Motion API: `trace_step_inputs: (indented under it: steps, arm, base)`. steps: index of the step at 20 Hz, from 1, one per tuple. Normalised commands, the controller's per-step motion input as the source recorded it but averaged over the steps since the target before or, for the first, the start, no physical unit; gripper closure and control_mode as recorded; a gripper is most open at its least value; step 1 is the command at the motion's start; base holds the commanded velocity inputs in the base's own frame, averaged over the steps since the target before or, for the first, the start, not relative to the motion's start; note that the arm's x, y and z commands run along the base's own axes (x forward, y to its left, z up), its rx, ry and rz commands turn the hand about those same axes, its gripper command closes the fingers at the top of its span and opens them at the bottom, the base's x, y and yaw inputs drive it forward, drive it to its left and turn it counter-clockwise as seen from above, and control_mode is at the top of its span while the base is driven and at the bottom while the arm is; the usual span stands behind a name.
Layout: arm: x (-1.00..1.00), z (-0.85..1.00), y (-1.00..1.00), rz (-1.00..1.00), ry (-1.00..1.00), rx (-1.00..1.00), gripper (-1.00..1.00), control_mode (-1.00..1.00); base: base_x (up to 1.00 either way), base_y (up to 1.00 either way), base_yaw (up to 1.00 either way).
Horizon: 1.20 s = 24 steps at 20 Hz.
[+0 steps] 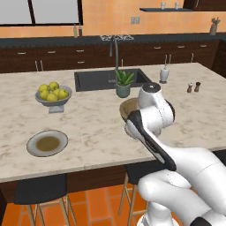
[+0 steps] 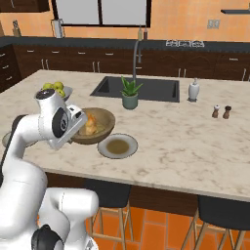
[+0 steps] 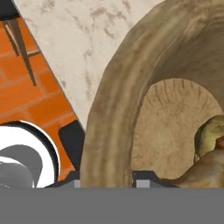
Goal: Pick the chicken drumstick and potato from their plates and place them in the bowl. Then put the bowl in the fridge.
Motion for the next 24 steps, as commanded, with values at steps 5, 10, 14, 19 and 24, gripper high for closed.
trace_step_inputs:
  steps: [5,10,14,19,24]
  arm:
    - [-0.37,0.61,-0.52,0.24,0.18,0.0,1.0,-1.0]
    - [-0.05,0.39,-0.08,0.05,0.27,-0.03,1.0,-1.0]
    - [-0.01,0.0,-0.05,0.05,0.08,-0.1,1.0,-1.0]
    - [-0.15,0.0,-0.29,0.0,-0.06,-0.03,1.0,-1.0]
    - [-0.19,0.2,-0.14,0.0,-0.11,0.0,1.0,-1.0]
  base:
    - [0.0,0.0,0.0]
    - [0.0,0.0,0.0]
    - [0.0,0.0,0.0]
    - [0.0,0.0,0.0]
    - [0.0,0.0,0.0]
